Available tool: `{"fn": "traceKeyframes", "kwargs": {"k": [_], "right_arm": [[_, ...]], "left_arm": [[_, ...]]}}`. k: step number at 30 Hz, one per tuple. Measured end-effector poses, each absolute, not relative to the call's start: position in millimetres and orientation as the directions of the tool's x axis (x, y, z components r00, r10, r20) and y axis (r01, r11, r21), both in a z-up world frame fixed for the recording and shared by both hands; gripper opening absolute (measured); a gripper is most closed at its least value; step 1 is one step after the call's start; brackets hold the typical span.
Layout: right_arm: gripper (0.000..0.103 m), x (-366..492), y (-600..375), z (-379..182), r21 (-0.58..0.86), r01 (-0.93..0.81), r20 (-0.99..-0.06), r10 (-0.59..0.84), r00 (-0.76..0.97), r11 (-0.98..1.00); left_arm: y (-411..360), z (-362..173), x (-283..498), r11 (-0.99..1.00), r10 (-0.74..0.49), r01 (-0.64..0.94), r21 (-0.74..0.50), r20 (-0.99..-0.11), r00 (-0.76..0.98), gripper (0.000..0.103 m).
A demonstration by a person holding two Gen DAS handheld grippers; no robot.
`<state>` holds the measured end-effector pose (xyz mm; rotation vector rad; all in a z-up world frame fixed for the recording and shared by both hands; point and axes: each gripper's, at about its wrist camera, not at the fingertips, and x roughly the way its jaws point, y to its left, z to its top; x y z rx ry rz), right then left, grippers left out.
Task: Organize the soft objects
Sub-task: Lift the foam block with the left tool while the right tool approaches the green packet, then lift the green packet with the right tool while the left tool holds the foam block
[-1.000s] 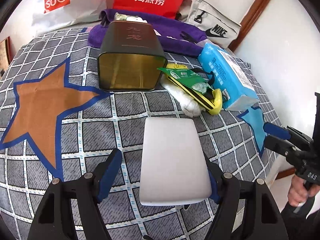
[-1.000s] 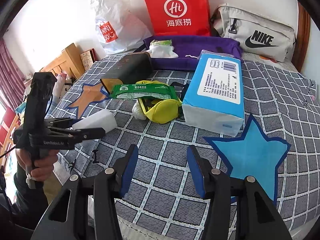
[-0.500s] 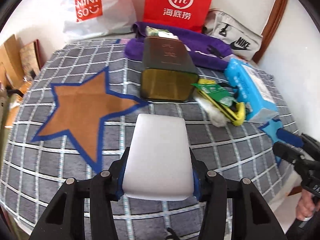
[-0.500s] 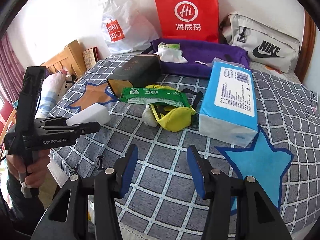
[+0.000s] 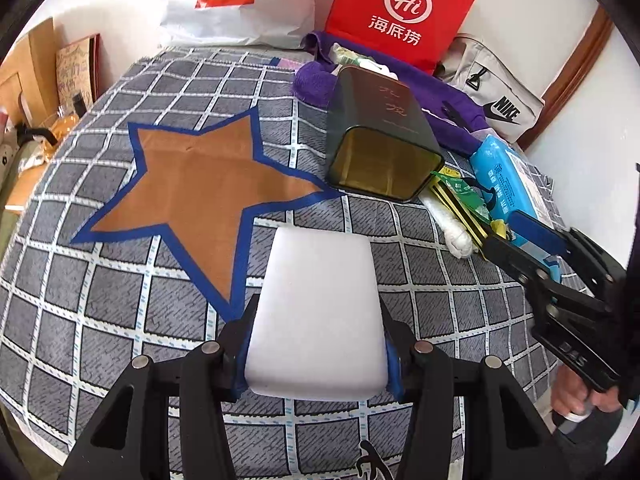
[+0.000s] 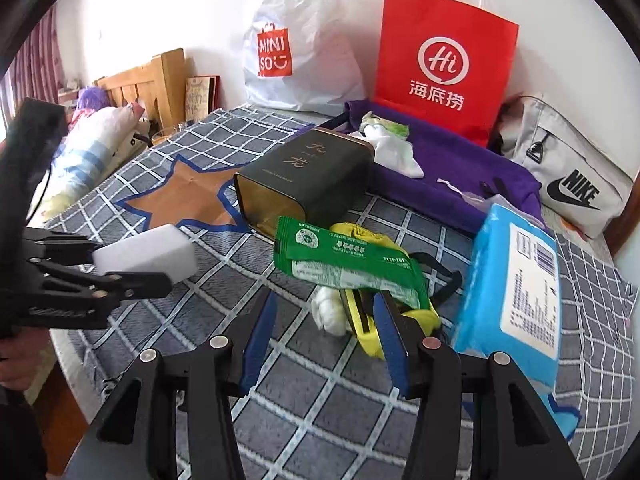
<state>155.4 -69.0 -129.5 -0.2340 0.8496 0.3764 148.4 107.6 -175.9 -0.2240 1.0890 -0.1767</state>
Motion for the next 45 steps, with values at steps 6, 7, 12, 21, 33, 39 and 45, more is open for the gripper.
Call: {"fn": "traceKeyframes", "kwargs": {"k": [6, 7, 12, 21, 33, 39, 45], "right_arm": [[0.045, 174, -56, -142, -0.138, -0.394, -0.756, 0.161, 0.635, 0.909], [0.035, 175, -55, -143, -0.150, -0.396, -0.750, 0.156, 0.642, 0.906], [0.013, 174, -59, -134, -0.160, -0.400, -0.723, 0.169, 0.670, 0.902], [0.004, 151, -120, -88, 0.209, -0.368, -0.654, 0.409, 0.636, 0.906], [0.003, 102, -194, -90, 0.502, -0.324, -0.585, 0.591, 0.556, 0.802], [0.008, 92, -230, -134, 0.448, -0.158, -0.704, 0.456, 0.545, 0.880], [0.033, 73, -248, -145, 0.256, -0.168, -0.788, 0.306, 0.535, 0.952]], "left_arm": [[107, -185, 149, 0.953, -0.283, 0.029, -0.301, -0.853, 0.438, 0.048], [107, -185, 149, 0.954, -0.281, 0.029, -0.299, -0.854, 0.439, 0.048], [103, -184, 150, 0.957, -0.273, 0.031, -0.289, -0.858, 0.435, 0.048], [84, -184, 153, 0.965, -0.249, 0.035, -0.259, -0.870, 0.425, 0.048], [62, -185, 153, 0.972, -0.225, 0.034, -0.231, -0.884, 0.410, 0.048], [57, -186, 153, 0.976, -0.208, 0.034, -0.213, -0.888, 0.410, 0.048], [55, -186, 154, 0.979, -0.200, 0.039, -0.202, -0.888, 0.413, 0.048]]}}
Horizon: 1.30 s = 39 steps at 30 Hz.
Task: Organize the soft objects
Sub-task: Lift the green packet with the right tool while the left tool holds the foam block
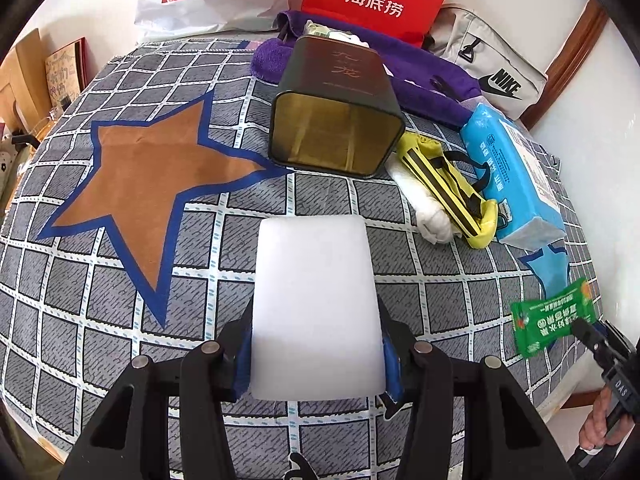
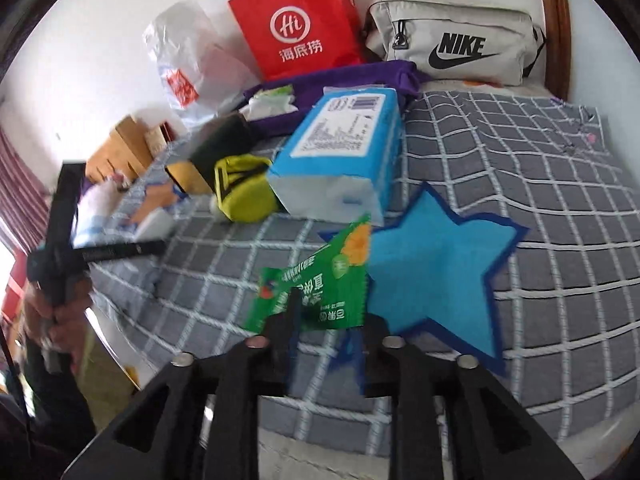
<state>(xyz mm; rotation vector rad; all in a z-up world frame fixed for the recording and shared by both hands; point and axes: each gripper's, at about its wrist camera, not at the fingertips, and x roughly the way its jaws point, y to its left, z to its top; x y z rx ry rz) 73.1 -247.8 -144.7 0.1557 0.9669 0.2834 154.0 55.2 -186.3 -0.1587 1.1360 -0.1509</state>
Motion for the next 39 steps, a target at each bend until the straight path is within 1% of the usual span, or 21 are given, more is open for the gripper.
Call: {"fn": "traceKeyframes", "kwargs": {"k": [1, 4, 9, 12, 14, 16, 18, 20, 21, 22, 23, 25, 29, 31, 33, 35, 36, 37, 38, 39], "right_arm": [[0.038, 70, -251, -145, 0.229, -0.170, -0.795, 0.285, 0.536, 0.959], [0.051, 61, -260, -148, 0.158, -0.179, -0.815, 0.231, 0.532, 0.971], [0.057, 55, -259, -147, 0.079, -0.221, -0.824, 0.188, 0.534, 0.972], [0.065, 52, -248, -146, 0.049, -0.274, -0.820, 0.195, 0.537, 0.960], [0.066, 51, -239, -148, -0.001, -0.306, -0.822, 0.174, 0.542, 0.952], [0.066, 51, -227, -152, -0.089, -0.329, -0.824, 0.116, 0.554, 0.940], [0.067, 51, -219, -155, -0.147, -0.349, -0.819, 0.083, 0.567, 0.926], [0.074, 51, -212, -158, -0.191, -0.390, -0.820, 0.072, 0.568, 0.901], [0.079, 51, -207, -160, -0.226, -0.411, -0.816, 0.059, 0.576, 0.883], [0.081, 51, -203, -161, -0.259, -0.426, -0.810, 0.046, 0.584, 0.867], [0.081, 52, -198, -164, -0.303, -0.442, -0.804, 0.022, 0.594, 0.844], [0.081, 55, -192, -167, -0.348, -0.457, -0.799, -0.003, 0.601, 0.818], [0.081, 71, -183, -173, -0.349, -0.502, -0.805, 0.022, 0.593, 0.791], [0.083, 82, -185, -173, -0.305, -0.502, -0.814, 0.052, 0.579, 0.809], [0.084, 100, -193, -175, -0.200, -0.477, -0.846, 0.095, 0.525, 0.856], [0.084, 117, -208, -179, -0.045, -0.416, -0.876, 0.164, 0.453, 0.908], [0.080, 121, -214, -179, 0.004, -0.386, -0.875, 0.189, 0.445, 0.923], [0.069, 122, -216, -178, 0.007, -0.370, -0.869, 0.189, 0.458, 0.929], [0.064, 120, -218, -176, -0.007, -0.356, -0.860, 0.176, 0.478, 0.935], [0.050, 119, -218, -175, 0.000, -0.352, -0.859, 0.181, 0.480, 0.936]], "left_arm": [[55, -186, 154, 0.978, -0.200, 0.039, -0.203, -0.887, 0.415, 0.048], [54, -186, 155, 0.978, -0.201, 0.040, -0.203, -0.886, 0.418, 0.048], [53, -187, 157, 0.979, -0.201, 0.050, -0.198, -0.886, 0.418, 0.048], [54, -187, 157, 0.978, -0.206, 0.051, -0.204, -0.885, 0.418, 0.048], [55, -187, 157, 0.977, -0.210, 0.047, -0.209, -0.884, 0.418, 0.048], [55, -187, 157, 0.976, -0.212, 0.046, -0.212, -0.884, 0.417, 0.048], [56, -187, 157, 0.975, -0.215, 0.047, -0.215, -0.883, 0.417, 0.048], [57, -187, 157, 0.974, -0.221, 0.049, -0.221, -0.883, 0.414, 0.048], [57, -186, 158, 0.973, -0.225, 0.050, -0.224, -0.883, 0.412, 0.048], [58, -186, 158, 0.973, -0.227, 0.051, -0.227, -0.883, 0.411, 0.048], [58, -187, 158, 0.972, -0.230, 0.051, -0.229, -0.883, 0.410, 0.048], [58, -187, 159, 0.971, -0.232, 0.051, -0.232, -0.882, 0.409, 0.048], [58, -187, 159, 0.970, -0.237, 0.051, -0.237, -0.882, 0.407, 0.048], [58, -187, 160, 0.969, -0.239, 0.049, -0.240, -0.882, 0.407, 0.048], [59, -187, 160, 0.969, -0.241, 0.051, -0.242, -0.881, 0.406, 0.048], [59, -187, 160, 0.969, -0.241, 0.053, -0.241, -0.882, 0.405, 0.048], [59, -187, 160, 0.969, -0.241, 0.054, -0.240, -0.882, 0.405, 0.048], [59, -187, 160, 0.969, -0.242, 0.056, -0.240, -0.882, 0.405, 0.048], [59, -187, 160, 0.969, -0.243, 0.056, -0.241, -0.881, 0.405, 0.048], [59, -187, 160, 0.969, -0.244, 0.056, -0.242, -0.881, 0.405, 0.048]]}}
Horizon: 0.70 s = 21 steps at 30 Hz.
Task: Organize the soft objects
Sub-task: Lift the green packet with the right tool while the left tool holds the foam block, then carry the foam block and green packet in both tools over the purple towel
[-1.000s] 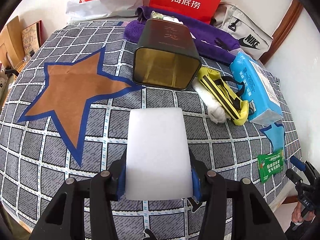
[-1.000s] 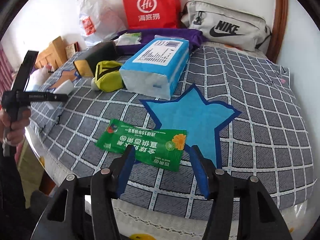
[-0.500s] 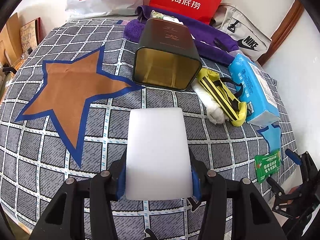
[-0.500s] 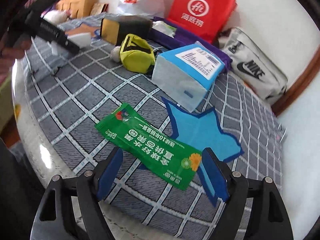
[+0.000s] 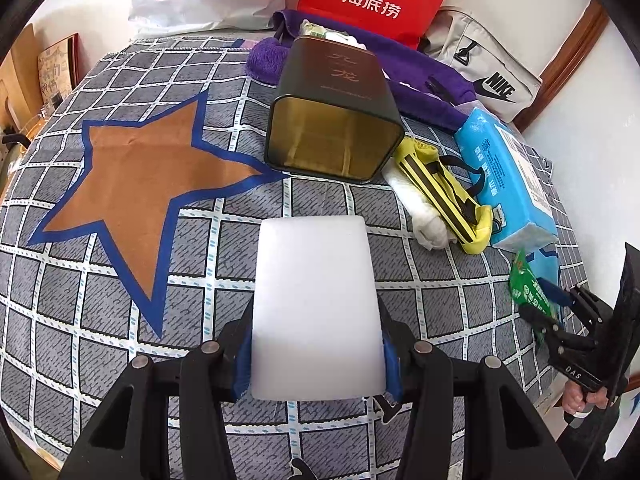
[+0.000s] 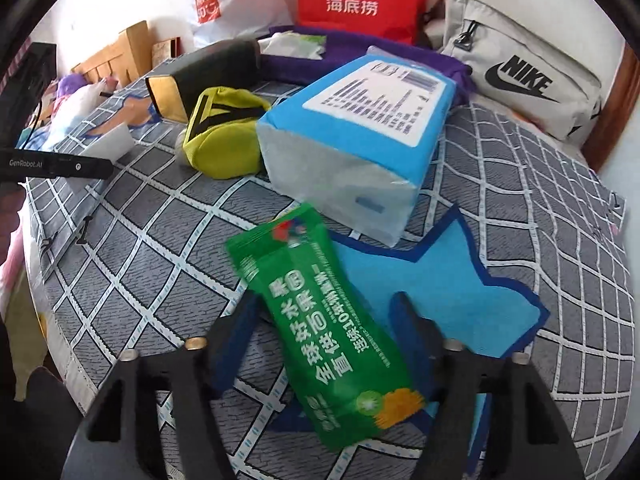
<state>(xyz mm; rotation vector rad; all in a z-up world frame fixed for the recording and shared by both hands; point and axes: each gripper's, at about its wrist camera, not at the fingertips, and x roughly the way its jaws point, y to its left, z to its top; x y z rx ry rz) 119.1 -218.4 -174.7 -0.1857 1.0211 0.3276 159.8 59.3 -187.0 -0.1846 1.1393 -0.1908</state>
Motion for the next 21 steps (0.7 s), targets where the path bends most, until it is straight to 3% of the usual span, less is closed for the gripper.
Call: {"fn": "traceKeyframes", "kwargs": {"k": [1, 4, 6, 21], "right_arm": [[0.040, 117, -219, -173, 0.008, -0.348, -0.858, 0.186, 0.479, 0.937], [0.023, 111, -219, -168, 0.014, -0.321, -0.863, 0.173, 0.475, 0.947], [0.020, 105, -220, -166, 0.041, -0.304, -0.864, 0.187, 0.467, 0.952], [0.018, 91, -210, -129, 0.181, -0.281, -0.805, 0.306, 0.509, 0.942]], "left_arm": [[60, -187, 160, 0.968, -0.245, 0.057, -0.243, -0.881, 0.406, 0.048], [60, -186, 159, 0.968, -0.247, 0.055, -0.246, -0.879, 0.407, 0.048], [61, -185, 158, 0.964, -0.260, 0.057, -0.260, -0.874, 0.410, 0.047], [63, -137, 148, 0.954, -0.286, 0.064, -0.291, -0.833, 0.473, 0.047]]}}
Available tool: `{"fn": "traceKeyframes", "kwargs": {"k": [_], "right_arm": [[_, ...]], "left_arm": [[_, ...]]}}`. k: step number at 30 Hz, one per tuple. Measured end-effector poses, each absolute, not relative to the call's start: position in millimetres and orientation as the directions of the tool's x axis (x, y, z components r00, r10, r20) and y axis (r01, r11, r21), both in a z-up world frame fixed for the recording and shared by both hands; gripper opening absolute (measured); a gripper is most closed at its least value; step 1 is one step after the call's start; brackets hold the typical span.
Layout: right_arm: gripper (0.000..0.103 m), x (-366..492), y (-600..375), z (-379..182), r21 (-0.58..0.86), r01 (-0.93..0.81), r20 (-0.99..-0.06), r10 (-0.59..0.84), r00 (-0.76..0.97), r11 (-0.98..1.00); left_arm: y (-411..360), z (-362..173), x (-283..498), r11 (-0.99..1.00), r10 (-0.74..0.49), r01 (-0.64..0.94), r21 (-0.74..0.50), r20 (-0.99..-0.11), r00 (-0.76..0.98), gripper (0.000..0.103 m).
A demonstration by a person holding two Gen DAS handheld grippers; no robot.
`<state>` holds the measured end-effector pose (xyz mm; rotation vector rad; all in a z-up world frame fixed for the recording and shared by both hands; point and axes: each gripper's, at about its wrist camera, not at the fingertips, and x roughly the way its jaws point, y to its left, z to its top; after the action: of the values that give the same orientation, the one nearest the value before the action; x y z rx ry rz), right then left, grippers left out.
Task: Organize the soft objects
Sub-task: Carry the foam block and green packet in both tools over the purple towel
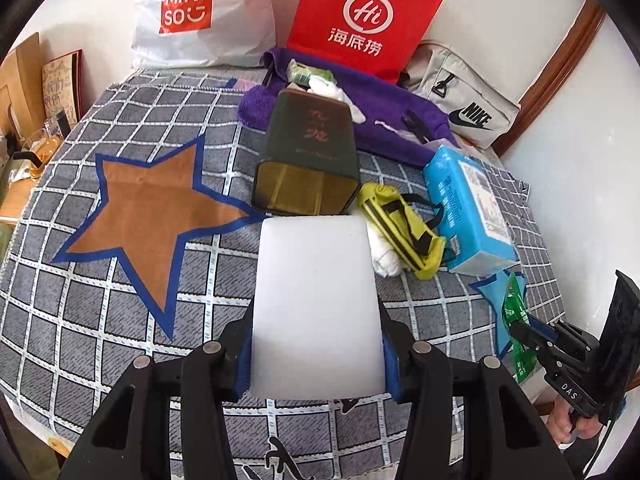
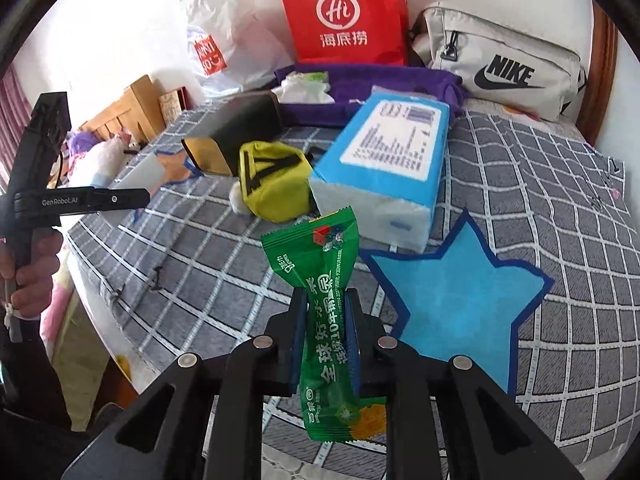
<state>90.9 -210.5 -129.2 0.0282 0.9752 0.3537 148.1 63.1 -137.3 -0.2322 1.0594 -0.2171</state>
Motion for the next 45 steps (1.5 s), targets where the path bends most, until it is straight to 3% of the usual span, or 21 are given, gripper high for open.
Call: {"fn": "traceKeyframes", "kwargs": {"k": [30, 45], "right_arm": [[0.018, 163, -241, -51, 0.292, -0.157, -0.698, 0.323, 0.639, 0.943], [0.018, 206, -245, -47, 0.314, -0.167, -0.675, 0.344, 0.652, 0.935]], "left_arm": [[47, -61, 198, 0.958, -0.280, 0.099, -0.269, -0.808, 0.518, 0.047], [44, -61, 239, 0.960, -0.267, 0.067, -0.272, -0.813, 0.517, 0.047]]}}
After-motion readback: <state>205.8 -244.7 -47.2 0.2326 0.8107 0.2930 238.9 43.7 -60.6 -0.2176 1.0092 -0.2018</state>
